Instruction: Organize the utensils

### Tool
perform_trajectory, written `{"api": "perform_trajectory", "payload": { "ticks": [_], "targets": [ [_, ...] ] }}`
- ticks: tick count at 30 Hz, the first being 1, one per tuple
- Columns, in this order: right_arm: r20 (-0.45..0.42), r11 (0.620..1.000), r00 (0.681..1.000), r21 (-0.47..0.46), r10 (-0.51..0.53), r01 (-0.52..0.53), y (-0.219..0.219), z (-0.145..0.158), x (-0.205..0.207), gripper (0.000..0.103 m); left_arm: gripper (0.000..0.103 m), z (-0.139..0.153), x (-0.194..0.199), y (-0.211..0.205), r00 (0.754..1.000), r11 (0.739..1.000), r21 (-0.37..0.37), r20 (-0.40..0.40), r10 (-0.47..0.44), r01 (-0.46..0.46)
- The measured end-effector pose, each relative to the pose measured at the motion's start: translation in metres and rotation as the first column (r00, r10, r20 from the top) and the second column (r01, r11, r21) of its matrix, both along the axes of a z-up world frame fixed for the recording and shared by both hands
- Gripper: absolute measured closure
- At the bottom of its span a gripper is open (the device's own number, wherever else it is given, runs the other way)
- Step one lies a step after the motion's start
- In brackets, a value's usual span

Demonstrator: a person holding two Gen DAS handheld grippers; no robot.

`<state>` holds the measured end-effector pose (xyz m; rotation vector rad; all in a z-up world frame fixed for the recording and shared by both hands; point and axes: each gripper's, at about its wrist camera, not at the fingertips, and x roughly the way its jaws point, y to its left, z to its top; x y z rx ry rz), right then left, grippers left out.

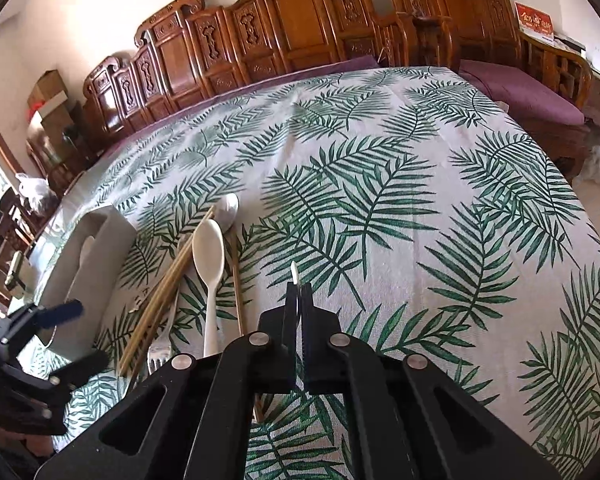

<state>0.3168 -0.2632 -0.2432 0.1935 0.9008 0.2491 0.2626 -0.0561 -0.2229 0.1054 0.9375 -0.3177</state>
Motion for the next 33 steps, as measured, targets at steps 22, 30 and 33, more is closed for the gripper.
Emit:
{"api": "perform_trajectory", "payload": {
  "ticks": [22,30,33],
  "targets": [
    [0.021,1.0,1.0,0.009,-0.014,0.014,-0.01,0.009,-0.005,0.1,0.068,-0.026,0.012,-0.038,0.995,0.992,-0.13,-0.099,-0.005,-0.008],
    [0.019,1.0,1.0,0.005,-0.009,0.008,-0.006,0.009,-0.004,0.1,0.071,-0.028,0.011,-0.04,0.994,0.99,-0.144,-0.105,-0.017,0.002],
    [0.017,1.0,1.0,0.002,-0.011,0.011,-0.006,0.008,-0.004,0.1,0.073,-0.028,0.01,-0.04,0.995,0.99,-0.141,-0.097,-0.019,0.005]
  ]
}}
